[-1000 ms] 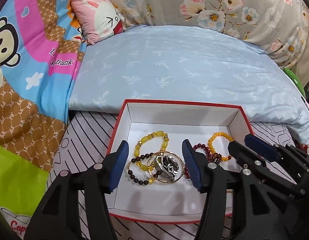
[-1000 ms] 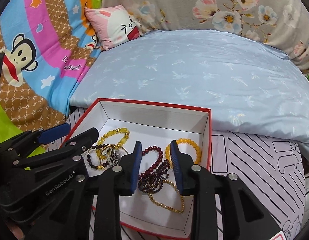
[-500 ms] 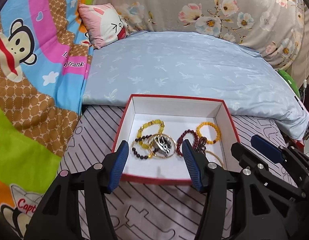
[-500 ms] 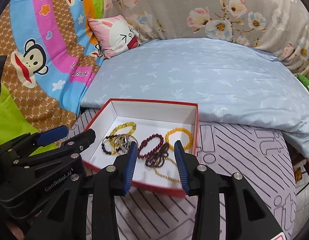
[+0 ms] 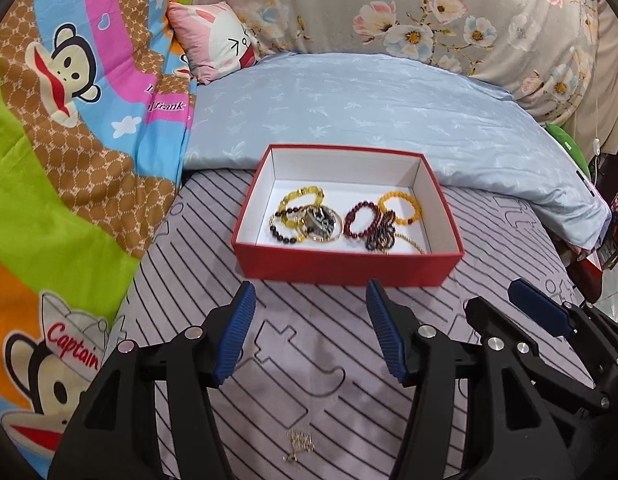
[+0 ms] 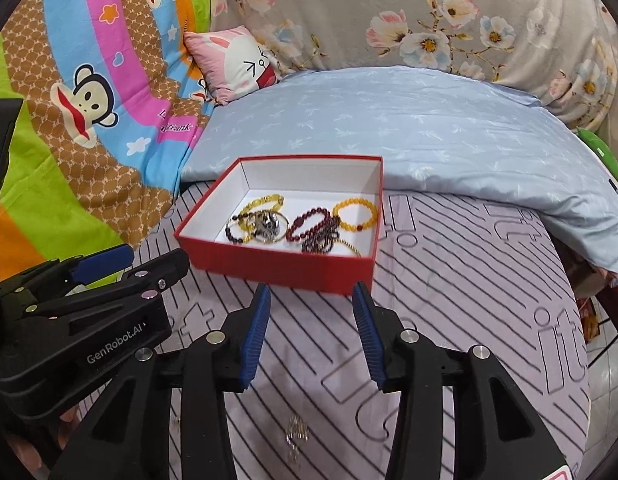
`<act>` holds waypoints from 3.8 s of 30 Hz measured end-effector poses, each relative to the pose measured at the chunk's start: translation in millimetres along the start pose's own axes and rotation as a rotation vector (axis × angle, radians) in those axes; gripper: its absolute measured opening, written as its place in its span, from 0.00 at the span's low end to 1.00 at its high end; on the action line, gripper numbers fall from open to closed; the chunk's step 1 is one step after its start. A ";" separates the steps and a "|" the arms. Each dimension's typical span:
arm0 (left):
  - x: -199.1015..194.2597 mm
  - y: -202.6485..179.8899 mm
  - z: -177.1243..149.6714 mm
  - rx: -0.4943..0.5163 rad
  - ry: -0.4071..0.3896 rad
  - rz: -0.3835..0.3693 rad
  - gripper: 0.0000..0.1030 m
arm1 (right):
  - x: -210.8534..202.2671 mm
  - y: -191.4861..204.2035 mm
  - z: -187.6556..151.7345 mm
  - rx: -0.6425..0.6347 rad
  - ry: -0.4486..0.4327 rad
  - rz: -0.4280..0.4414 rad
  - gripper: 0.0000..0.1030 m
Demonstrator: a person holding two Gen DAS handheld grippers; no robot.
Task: Organize jewelry
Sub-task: 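Move both tools back to the two silver pendants on the sheet, then grasp the silver crown pendant with the right tool while the left tool grasps the other silver pendant, then carry both silver pendants over the red box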
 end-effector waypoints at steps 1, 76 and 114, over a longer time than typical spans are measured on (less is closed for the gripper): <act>-1.8 -0.4 -3.7 -0.001 0.004 0.000 0.53 | -2.9 1.2 -4.6 0.000 0.001 -0.002 0.42; 22.0 13.5 -154.3 -0.033 0.191 -0.037 0.29 | 2.8 -7.8 -146.1 0.097 0.184 0.031 0.07; -46.0 -4.0 27.6 -0.012 -0.105 -0.142 0.03 | -24.5 19.9 26.6 -0.012 -0.048 0.129 0.07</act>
Point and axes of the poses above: each gripper's, at about its wrist camera, not at the fingertips, and x roughly the way its jaws point, y to its left, z to its top, the point moved 9 cm from there along x, roughly the way its jaws point, and after that the axes turned 12 degrees about z, right-handed, at the moved point
